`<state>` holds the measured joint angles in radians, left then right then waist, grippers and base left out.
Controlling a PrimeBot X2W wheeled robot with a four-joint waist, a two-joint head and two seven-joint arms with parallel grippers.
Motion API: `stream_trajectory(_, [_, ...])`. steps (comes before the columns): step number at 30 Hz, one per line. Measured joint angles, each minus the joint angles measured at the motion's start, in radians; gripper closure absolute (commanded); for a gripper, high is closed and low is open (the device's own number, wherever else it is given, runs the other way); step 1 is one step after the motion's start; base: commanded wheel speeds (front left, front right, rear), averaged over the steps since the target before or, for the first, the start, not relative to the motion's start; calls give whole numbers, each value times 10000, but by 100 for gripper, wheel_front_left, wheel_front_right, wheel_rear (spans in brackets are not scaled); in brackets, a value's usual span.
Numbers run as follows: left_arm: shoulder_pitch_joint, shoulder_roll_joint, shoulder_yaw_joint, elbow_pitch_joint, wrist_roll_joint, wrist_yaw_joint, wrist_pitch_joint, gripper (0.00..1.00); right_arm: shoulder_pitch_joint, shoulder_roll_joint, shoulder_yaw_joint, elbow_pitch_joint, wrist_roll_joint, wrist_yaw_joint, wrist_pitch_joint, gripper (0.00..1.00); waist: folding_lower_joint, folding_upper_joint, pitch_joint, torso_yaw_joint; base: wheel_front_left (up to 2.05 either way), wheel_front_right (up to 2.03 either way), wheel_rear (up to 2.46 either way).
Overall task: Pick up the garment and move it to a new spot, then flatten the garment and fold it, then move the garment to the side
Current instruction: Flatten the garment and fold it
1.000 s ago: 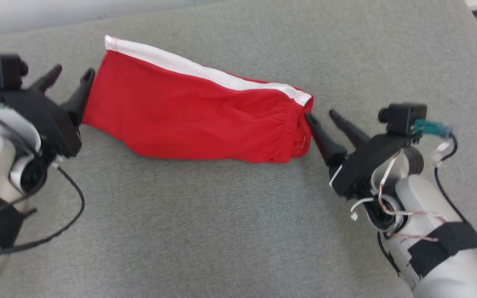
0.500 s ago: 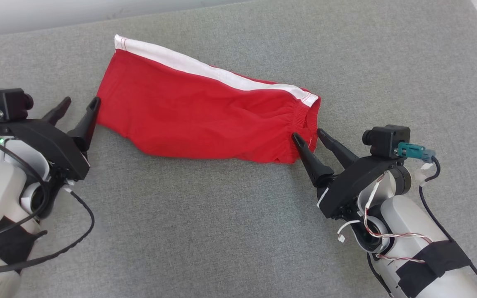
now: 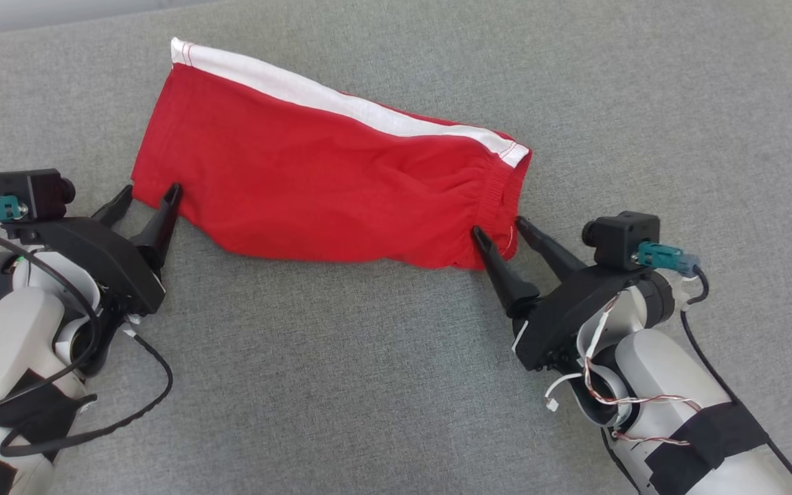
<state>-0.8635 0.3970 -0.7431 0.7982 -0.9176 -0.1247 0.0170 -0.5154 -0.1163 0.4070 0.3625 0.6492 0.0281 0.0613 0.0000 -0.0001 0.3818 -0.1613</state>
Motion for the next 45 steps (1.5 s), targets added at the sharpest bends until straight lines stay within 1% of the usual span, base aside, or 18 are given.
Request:
stream_trajectory(2, [-40,-38,0,73,-102,0,0,0,0,15,115,29,-69,-29,2,0,0,0,68,-4,0,0,0])
stream_trajectory(3, [-49,-54,-17,75,-186,0,0,13,0,15,144,44,-94,-31,12,43,0,0,79,-5,0,0,0])
stream_trajectory(4, [-61,-71,-35,88,-268,0,0,56,-1,15,190,73,-132,-31,17,78,0,0,88,-4,0,0,0])
stream_trajectory(5, [-77,-88,-50,113,-314,0,0,79,-1,19,230,102,-190,-31,19,100,0,0,96,-2,0,0,0])
stream_trajectory(6, [-85,-94,-81,115,-341,2,2,100,-1,21,259,128,-203,-31,21,100,-1,0,101,-1,0,0,0])
stream_trajectory(15, [-40,-230,-734,105,-347,0,0,100,-1,-35,249,520,-259,-13,75,100,0,2,-123,145,0,0,0])
stream_trajectory(16, [-7,-240,-796,105,-347,0,-10,100,-1,-46,257,568,-259,21,67,100,0,2,-180,168,0,0,0])
stream_trajectory(19, [122,-303,-861,121,-359,0,-194,100,27,-159,276,711,-251,263,0,100,0,1,-391,243,0,0,0])
stream_trajectory(21, [374,-362,-920,157,-389,0,-332,100,151,-203,238,851,-194,318,-15,100,0,1,-556,297,0,0,0])
stream_trajectory(23, [634,-412,-1022,178,-428,0,-489,100,346,-334,265,945,-142,474,-15,100,0,1,-743,357,0,0,0])
stream_trajectory(30, [1588,-681,-1193,180,-585,0,-1070,100,1013,-702,270,1208,297,775,-94,100,-1,1,-1523,605,0,0,0])
stream_trajectory(34, [2242,-815,-1206,182,-610,0,-1427,100,1483,-903,399,1235,476,867,-88,100,-2,1,-1998,776,0,0,0])
stream_trajectory(37, [2787,-928,-1373,138,-610,0,-1653,100,1972,-1231,422,1214,679,882,-88,100,-2,0,-2429,1006,0,0,0])
stream_trajectory(40, [3101,-1103,-1386,33,-610,0,-1839,100,2238,-1467,453,1174,736,924,-84,100,-2,0,-2676,1245,0,0,0])
stream_trajectory(45, [3489,-1139,-1413,-123,-612,21,-1987,100,2477,-1862,709,1018,740,953,61,100,-2,0,-2975,1695,0,0,0])
